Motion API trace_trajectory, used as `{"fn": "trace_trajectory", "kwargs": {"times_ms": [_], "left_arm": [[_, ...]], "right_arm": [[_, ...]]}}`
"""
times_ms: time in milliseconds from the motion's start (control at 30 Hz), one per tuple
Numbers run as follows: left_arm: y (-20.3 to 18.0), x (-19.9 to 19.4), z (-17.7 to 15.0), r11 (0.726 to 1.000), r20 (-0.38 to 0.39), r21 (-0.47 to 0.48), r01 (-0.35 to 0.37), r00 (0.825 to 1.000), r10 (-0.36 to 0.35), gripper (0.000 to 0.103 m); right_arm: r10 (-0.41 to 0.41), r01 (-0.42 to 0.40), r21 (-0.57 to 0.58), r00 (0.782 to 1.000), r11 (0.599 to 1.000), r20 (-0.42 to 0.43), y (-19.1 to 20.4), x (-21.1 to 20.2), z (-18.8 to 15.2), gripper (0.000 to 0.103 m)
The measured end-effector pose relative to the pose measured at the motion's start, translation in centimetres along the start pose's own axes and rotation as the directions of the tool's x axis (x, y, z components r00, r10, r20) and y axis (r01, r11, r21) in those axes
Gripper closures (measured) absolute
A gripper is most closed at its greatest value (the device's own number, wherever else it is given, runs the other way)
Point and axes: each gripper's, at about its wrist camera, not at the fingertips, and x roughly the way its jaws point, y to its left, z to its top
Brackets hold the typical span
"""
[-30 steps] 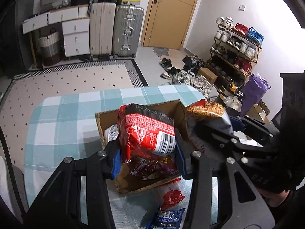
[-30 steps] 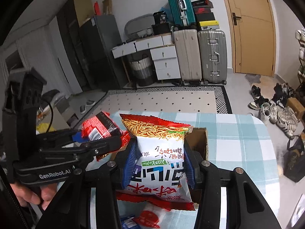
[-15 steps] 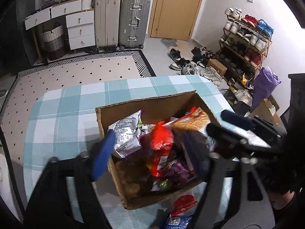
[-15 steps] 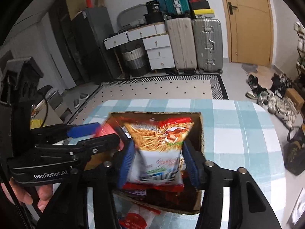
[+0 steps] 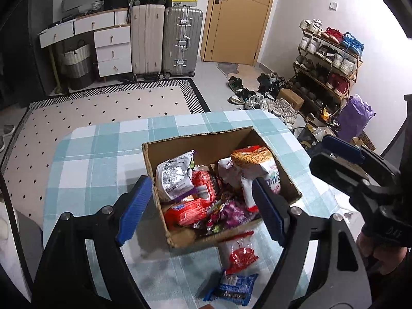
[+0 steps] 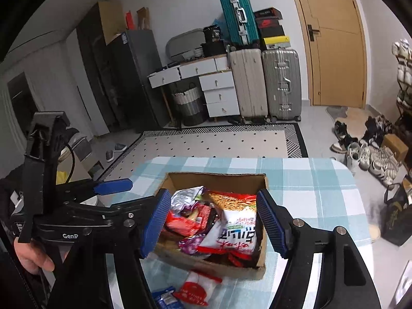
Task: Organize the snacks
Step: 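Open both tools to drop the wafer pack and noodle bag into the box, then withdraw both tools from the box toward the last two snacks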
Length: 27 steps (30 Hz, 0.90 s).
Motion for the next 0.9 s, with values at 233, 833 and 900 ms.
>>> {"fn": "trace_trajectory", "kwargs": {"times_ms": [233,833,900], "left_arm": [[-0.3,-3.9,-1.9,1.000,0.025,-0.009,-0.011,1.000,0.011,0.023],[-3.6,-11.7,-9.2,0.997,0.117,0.055,-0.056,0.992,0.049,0.019],[-3.7,-11.9,-10.1,0.998,0.103,0.048,-0.050,0.994,0.045,0.017]], "right_arm": [[0.018,-0.018,-0.026,1.000,1.000,0.023,2.4,-4.0,-1.1,0.032],[0.049,-0.043,-0.066,0.995,0.997,0.087,5.8,-12.6,-7.9,0.021],[0.052,-0.044,-0.076,0.994,0.996,0.098,6.1,-13.3,-8.9,0.019]]}}
